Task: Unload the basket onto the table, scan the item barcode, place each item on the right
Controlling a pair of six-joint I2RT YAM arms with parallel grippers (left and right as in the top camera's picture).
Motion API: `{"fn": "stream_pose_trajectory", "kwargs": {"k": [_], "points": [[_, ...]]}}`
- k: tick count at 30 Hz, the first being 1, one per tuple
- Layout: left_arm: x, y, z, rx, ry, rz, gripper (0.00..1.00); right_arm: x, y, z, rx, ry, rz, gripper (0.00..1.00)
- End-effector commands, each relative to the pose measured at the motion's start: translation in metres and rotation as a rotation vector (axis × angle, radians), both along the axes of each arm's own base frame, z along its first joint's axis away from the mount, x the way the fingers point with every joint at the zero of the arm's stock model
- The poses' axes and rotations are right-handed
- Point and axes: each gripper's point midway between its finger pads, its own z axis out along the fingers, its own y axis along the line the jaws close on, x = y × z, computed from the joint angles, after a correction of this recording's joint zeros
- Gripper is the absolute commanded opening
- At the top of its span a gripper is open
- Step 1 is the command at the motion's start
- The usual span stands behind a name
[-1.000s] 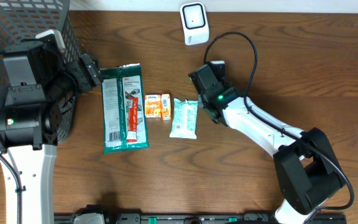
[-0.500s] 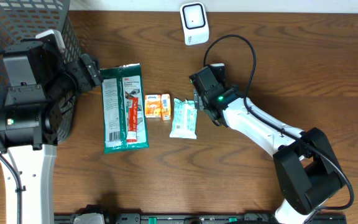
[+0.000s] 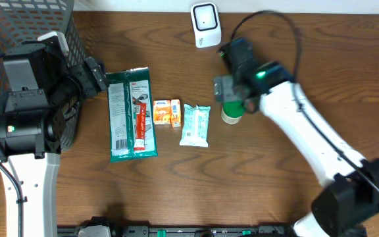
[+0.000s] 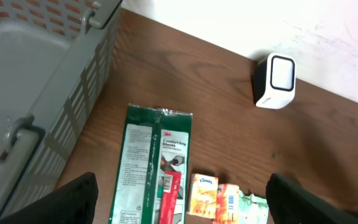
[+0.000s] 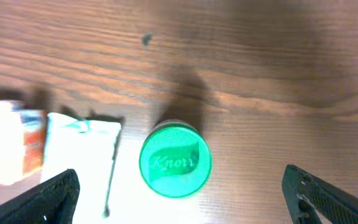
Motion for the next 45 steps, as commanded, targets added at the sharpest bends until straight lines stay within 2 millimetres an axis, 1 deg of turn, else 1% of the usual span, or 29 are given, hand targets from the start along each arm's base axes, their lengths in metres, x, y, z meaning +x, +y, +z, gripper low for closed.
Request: {"fn": "stream_pose_trajectory", "kwargs": {"k": [1,5,9,17,21,25,32,35,39,45], "points": [[0.000,0.001,0.002,0.006,-0.006,-0.007,0.87,-0.006,0.001,0.009,0.128,0.074,0.094,0.99],[0.000,0.001,0.002,0.006,-0.006,-0.007,0.87,-0.010,-0.007,-0.004,0.140,0.137,0.162,0.99],[0.000,0.001,0.002,0.006,-0.006,-0.007,0.87,-0.013,-0.010,-0.019,0.125,0.171,0.161,0.99],[0.000,0.001,0.002,0.006,-0.006,-0.007,0.87,-0.016,-0.002,-0.043,0.097,0.228,0.178,0.99],[0.000,0.001,0.002,0.006,-0.006,-0.007,0.87,-0.013,-0.003,-0.060,0.062,0.251,0.174,0.99],[0.000,0.001,0.002,0.006,-0.006,-0.007,0.87,-0.011,0.001,-0.077,0.054,0.279,0.179,0.99],[0.000,0.001,0.002,0.006,-0.006,-0.007,0.87,-0.014,0.008,-0.102,0.033,0.333,0.194,0.99],[0.000,0.001,0.002,0.006,-0.006,-0.007,0.87,-0.016,0.010,-0.108,0.020,0.346,0.203,0.99],[0.000,0.001,0.002,0.006,-0.006,-0.007,0.87,-0.016,0.006,-0.114,-0.025,0.347,0.199,0.99],[0.000,0.001,0.002,0.006,-0.006,-0.007,0.87,-0.017,0.006,-0.115,-0.030,0.353,0.200,0.99]]}}
